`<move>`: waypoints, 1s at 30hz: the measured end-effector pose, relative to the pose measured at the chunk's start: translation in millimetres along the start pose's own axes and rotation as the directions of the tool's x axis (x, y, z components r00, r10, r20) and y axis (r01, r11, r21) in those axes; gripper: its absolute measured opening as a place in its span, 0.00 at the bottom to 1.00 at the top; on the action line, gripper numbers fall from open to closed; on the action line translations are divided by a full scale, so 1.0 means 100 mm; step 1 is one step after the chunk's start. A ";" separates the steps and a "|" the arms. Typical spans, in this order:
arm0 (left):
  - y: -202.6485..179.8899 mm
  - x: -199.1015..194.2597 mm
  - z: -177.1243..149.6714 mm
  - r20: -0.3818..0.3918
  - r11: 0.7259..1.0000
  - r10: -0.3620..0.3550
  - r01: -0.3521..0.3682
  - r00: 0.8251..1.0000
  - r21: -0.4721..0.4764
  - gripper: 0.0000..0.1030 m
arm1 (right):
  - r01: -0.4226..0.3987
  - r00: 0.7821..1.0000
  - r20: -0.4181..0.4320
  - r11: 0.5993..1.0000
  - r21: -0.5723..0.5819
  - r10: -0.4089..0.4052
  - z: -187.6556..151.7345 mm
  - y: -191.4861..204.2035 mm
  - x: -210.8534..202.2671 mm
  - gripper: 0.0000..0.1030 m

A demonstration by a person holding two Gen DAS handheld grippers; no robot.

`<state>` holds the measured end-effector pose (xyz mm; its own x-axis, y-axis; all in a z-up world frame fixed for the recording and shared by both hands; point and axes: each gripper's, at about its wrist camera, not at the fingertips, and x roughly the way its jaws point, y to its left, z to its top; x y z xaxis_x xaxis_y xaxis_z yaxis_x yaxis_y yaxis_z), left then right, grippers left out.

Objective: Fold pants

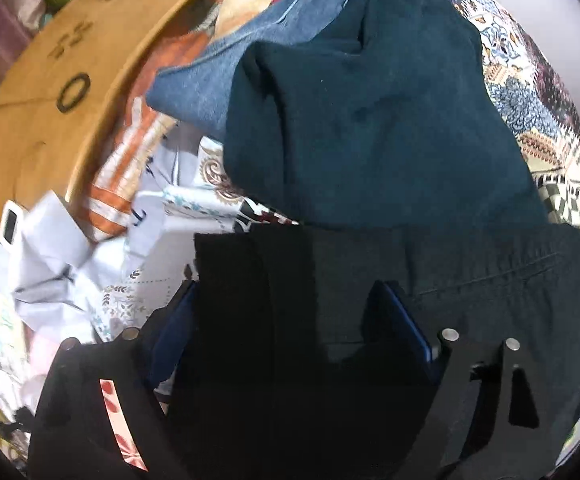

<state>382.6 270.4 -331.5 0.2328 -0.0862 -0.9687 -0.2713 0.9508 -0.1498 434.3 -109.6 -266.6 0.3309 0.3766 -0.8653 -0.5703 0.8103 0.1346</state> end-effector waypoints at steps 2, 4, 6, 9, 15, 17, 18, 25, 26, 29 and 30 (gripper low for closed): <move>0.00 0.00 0.00 -0.001 1.000 -0.008 0.008 1.000 0.020 0.85 | -0.031 0.999 -0.012 0.999 0.021 0.031 0.01 -0.01 0.06 0.82; -0.01 -0.02 -0.02 0.000 0.999 -0.012 0.012 1.000 0.033 0.81 | -0.051 0.999 -0.007 0.999 0.016 0.051 -0.02 0.02 0.07 0.81; -0.04 -0.06 -0.05 0.008 0.999 -0.006 0.006 1.000 0.052 0.74 | -0.048 0.999 -0.012 0.999 -0.019 0.048 -0.06 0.09 0.08 0.78; -0.03 -0.13 -0.11 0.025 0.997 0.017 -0.019 1.000 0.071 0.53 | -0.041 0.999 -0.012 0.998 -0.056 0.041 -0.12 0.18 0.09 0.66; -0.09 -0.24 -0.22 0.058 0.994 0.056 -0.061 0.997 0.088 0.23 | -0.048 0.999 -0.006 0.997 -0.059 0.048 -0.18 0.19 0.05 0.16; -0.18 -0.34 -0.27 0.112 0.988 0.088 -0.101 0.990 0.118 0.14 | -0.026 1.000 0.011 0.998 -0.049 0.027 -0.18 0.16 0.05 0.08; -0.22 -0.39 -0.28 0.136 0.983 0.107 -0.125 0.985 0.136 0.11 | -0.016 1.000 0.023 0.999 -0.048 0.017 -0.18 0.16 0.03 0.07; -0.29 -0.99 -0.16 0.309 0.976 0.133 -0.178 0.942 0.123 0.11 | 0.054 0.991 0.121 0.998 -0.045 -0.048 -0.05 0.12 -0.23 0.05; -0.29 -1.05 -0.14 0.317 0.977 0.129 -0.176 0.940 0.122 0.11 | 0.067 0.987 0.149 0.997 -0.042 -0.060 -0.02 0.12 -0.31 0.05; -0.32 -1.26 -0.04 0.360 0.974 0.139 -0.193 0.923 0.119 0.11 | 0.093 0.965 0.247 0.995 -0.030 -0.083 0.10 0.16 -0.59 0.05; -0.37 -1.31 -0.04 0.377 0.973 0.142 -0.200 0.915 0.119 0.11 | 0.099 0.958 0.274 0.995 -0.026 -0.088 0.14 0.17 -0.69 0.05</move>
<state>358.4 245.3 -200.3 0.5268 0.1689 -0.8330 -0.1997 0.9772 0.0718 412.1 -115.4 -198.1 0.5728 0.4125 -0.7083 -0.5546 0.8314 0.0357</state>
